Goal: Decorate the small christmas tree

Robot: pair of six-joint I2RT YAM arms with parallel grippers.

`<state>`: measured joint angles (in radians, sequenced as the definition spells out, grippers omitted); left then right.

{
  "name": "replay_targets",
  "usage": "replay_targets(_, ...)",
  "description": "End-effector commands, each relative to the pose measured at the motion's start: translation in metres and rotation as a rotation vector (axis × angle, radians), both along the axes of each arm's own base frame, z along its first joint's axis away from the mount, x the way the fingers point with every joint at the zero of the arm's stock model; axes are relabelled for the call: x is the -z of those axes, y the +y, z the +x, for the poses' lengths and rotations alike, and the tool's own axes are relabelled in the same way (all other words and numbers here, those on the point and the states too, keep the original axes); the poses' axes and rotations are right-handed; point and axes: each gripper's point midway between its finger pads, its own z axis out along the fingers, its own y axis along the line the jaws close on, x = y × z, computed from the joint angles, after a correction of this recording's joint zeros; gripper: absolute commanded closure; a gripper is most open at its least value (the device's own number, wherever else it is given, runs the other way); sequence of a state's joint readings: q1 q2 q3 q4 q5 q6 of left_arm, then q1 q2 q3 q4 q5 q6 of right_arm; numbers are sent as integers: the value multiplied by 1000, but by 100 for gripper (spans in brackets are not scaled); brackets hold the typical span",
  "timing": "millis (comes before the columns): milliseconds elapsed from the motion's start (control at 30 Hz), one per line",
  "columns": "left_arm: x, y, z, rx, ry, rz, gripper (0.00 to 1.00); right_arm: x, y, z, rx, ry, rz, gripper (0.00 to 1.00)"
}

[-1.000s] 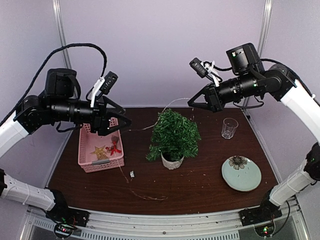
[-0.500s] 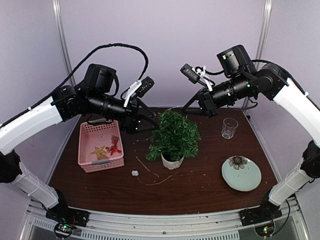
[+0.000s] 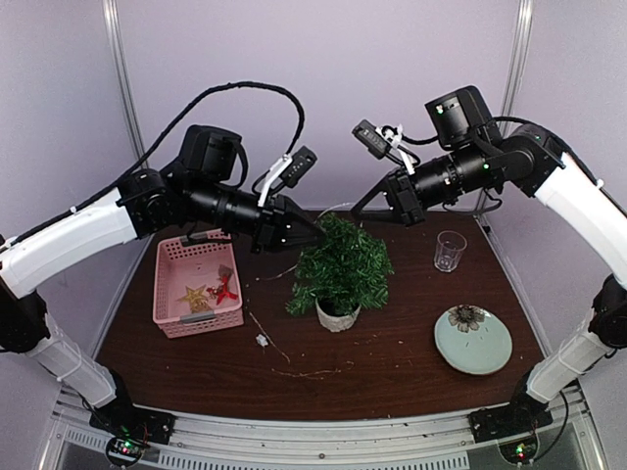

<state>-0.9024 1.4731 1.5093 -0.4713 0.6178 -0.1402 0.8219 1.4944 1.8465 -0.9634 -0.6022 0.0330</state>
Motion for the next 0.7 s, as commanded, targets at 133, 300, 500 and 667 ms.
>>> replay_targets(133,-50,-8,-7,15,5,-141,100,-1,6,2,5,-7,42,95)
replay_targets(300,-66,-8,-5,-12,48,-188,100,-5,-4,10,85,-74,74,49)
replay_targets(500,-82,-10,-3,-22,82,-242,100,-2,-26,15,181,-161,82,39)
replay_targets(667,-90,-12,-2,-9,114,-273,100,6,-45,22,274,-242,87,40)
